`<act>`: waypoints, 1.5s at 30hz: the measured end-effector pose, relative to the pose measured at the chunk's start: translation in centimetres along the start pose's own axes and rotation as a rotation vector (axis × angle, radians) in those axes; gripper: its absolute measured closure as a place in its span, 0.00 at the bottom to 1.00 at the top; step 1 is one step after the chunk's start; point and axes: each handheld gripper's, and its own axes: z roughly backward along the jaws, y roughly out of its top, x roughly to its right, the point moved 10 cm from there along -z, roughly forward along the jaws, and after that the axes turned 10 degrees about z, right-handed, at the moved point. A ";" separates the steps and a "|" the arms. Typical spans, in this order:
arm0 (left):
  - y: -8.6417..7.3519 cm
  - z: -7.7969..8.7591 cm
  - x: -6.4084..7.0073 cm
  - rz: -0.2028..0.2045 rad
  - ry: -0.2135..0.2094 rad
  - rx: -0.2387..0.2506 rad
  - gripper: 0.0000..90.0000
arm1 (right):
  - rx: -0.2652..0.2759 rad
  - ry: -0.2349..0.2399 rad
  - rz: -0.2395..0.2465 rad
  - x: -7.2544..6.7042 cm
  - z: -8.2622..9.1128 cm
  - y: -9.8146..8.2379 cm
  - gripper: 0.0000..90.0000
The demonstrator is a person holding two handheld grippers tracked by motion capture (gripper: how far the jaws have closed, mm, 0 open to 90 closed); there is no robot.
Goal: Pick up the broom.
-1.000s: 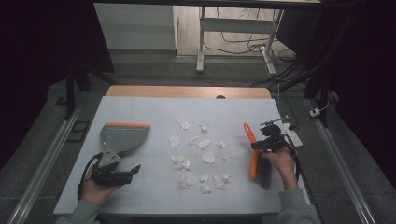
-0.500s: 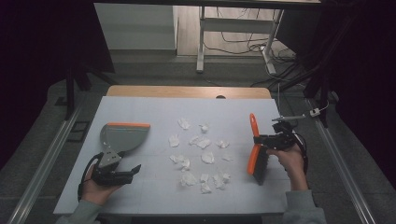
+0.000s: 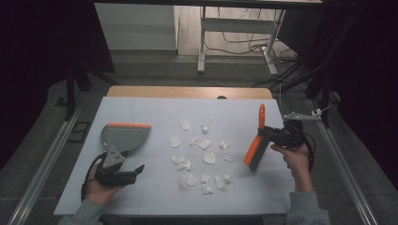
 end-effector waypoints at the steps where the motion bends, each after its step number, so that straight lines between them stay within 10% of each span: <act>1: 0.0 0.0 0.0 0.000 0.000 0.000 0.24 | 0.015 -0.007 -0.005 0.1 0.2 0.2 0.79; 15: 3.2 -2.1 4.1 -0.059 -0.070 0.027 0.24 | 0.122 0.056 -0.029 -1.7 0.4 2.1 0.79; 28: 7.1 -5.4 11.2 -0.132 -0.215 0.035 0.26 | 0.170 0.114 -0.051 -5.0 -1.5 3.6 0.79; 45: 8.4 -9.5 17.3 -0.183 -0.328 0.026 0.30 | 0.207 0.170 -0.048 -9.5 -4.1 4.6 0.79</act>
